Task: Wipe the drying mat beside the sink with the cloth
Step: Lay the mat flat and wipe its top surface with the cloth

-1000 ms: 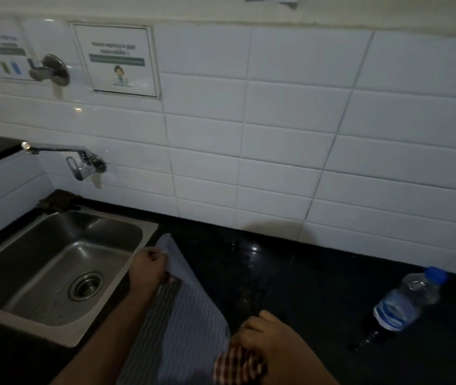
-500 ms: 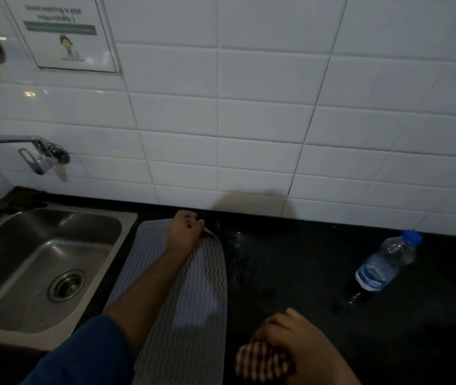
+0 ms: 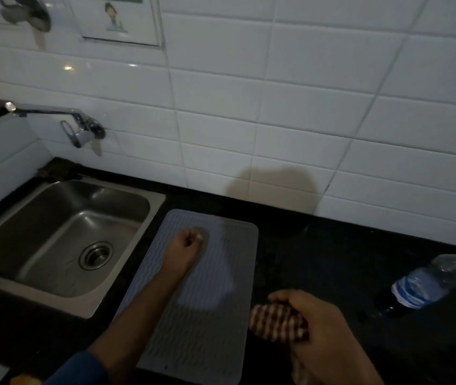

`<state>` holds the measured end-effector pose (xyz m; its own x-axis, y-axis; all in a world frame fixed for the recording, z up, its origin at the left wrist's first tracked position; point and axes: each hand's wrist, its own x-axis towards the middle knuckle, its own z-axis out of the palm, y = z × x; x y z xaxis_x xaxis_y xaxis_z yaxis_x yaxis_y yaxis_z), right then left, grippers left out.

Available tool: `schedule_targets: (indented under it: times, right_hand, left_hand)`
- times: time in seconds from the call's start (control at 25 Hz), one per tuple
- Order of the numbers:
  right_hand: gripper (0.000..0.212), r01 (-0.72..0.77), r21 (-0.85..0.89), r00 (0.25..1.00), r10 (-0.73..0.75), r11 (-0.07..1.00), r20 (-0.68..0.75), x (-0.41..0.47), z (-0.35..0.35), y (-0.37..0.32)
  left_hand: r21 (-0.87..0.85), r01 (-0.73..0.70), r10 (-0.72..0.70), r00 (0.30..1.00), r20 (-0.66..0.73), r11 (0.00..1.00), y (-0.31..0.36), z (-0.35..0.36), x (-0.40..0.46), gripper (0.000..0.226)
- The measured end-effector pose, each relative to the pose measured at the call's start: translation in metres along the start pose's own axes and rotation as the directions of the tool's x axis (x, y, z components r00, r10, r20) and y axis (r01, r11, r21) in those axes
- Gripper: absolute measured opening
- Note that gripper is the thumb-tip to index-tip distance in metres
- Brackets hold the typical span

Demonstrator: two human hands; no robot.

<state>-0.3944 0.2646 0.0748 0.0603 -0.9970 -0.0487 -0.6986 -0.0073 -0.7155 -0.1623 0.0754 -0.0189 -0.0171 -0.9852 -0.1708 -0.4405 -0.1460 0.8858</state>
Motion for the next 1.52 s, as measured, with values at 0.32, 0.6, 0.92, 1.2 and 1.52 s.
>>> schedule_targets:
  times: [0.32,0.6,0.92,1.2,1.52]
  right_hand:
    - [0.013,0.010,0.201,1.000,-0.011,0.980,0.008,0.132,0.042,-0.047]
    - [0.026,-0.379,0.526,0.868,0.096,0.761,0.487,0.201,0.125,-0.094]
    - [0.051,-0.442,0.693,0.776,-0.145,0.570,0.614,0.144,0.174,-0.090]
    - [0.058,-0.689,0.720,0.723,-0.003,-0.088,0.691,0.073,0.234,-0.079]
    - [0.070,-0.709,0.693,0.704,-0.057,-0.132,0.708,0.077,0.214,-0.047]
  left_hand:
    - [0.313,0.082,-0.133,0.980,0.146,0.946,-0.060,-0.069,-0.120,0.032]
    - [-0.537,0.161,-0.201,0.980,-0.016,0.828,-0.046,-0.078,-0.129,0.059]
    - [-0.721,0.099,-0.305,0.939,-0.160,0.686,-0.066,-0.083,-0.136,0.035]
    - [-0.046,0.049,-0.063,0.930,-0.363,0.998,-0.033,-0.112,-0.154,0.004]
    - [-0.224,0.292,-0.318,0.944,-0.090,0.930,0.000,-0.124,-0.131,0.022]
